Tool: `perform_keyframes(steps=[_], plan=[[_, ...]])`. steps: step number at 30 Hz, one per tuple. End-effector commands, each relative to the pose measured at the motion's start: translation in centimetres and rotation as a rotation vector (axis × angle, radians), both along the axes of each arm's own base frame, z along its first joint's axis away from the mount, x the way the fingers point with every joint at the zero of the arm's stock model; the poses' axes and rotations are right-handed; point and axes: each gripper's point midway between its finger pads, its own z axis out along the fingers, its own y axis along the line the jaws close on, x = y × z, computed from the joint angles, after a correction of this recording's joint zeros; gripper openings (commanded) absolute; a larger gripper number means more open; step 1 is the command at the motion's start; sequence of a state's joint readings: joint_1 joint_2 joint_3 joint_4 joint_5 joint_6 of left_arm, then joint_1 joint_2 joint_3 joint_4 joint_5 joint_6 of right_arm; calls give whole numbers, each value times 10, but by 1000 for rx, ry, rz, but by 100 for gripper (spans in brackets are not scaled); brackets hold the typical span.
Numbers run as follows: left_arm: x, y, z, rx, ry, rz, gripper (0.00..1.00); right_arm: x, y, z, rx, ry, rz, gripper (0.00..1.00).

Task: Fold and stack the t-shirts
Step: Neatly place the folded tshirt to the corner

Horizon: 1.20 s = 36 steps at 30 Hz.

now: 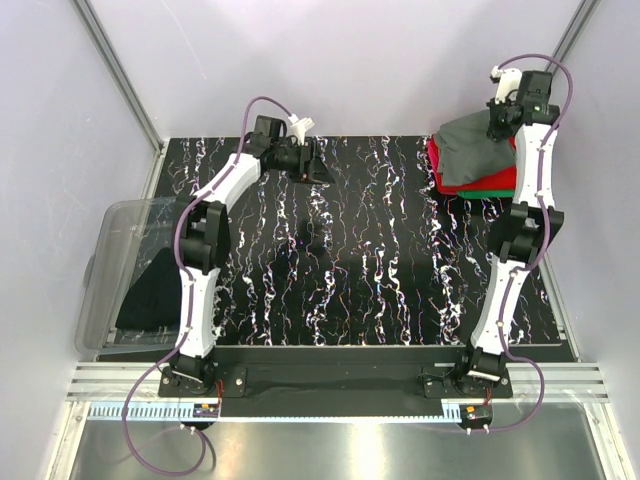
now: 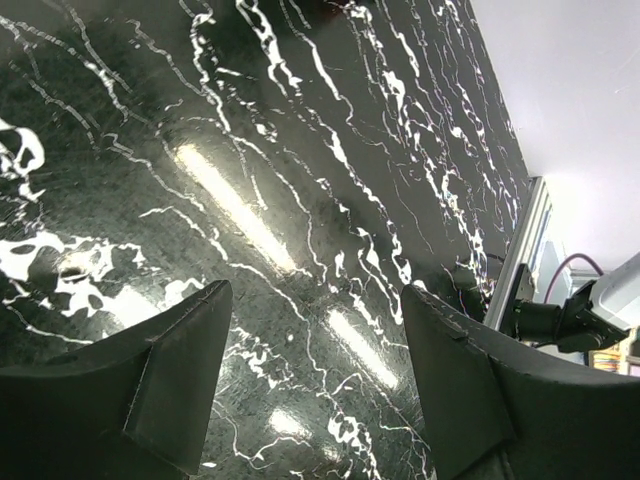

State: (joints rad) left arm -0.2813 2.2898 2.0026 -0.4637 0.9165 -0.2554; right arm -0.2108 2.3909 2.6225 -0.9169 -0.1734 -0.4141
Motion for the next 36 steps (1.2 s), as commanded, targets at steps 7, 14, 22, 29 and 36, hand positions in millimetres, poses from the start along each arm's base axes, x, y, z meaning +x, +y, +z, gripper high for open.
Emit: perform_keyframes(steps=[7,14,22,29,36], plan=[[-11,-13,30,26,-115,-33,74,40,-16,-32,-33,-54,-37,0],[-12,-15,25,51,-121,-33,74,57,-32,-36,-92,-107,-89,0],[-13,-12,26,72,-133,-31,75,68,-69,-21,-180,-197,-218,36],[-15,-9,35,53,-133,-34,75,54,-81,32,-218,-273,-326,85],[-7,31,46,132,-177,29,75,15,-14,127,-54,-389,-75,83]])
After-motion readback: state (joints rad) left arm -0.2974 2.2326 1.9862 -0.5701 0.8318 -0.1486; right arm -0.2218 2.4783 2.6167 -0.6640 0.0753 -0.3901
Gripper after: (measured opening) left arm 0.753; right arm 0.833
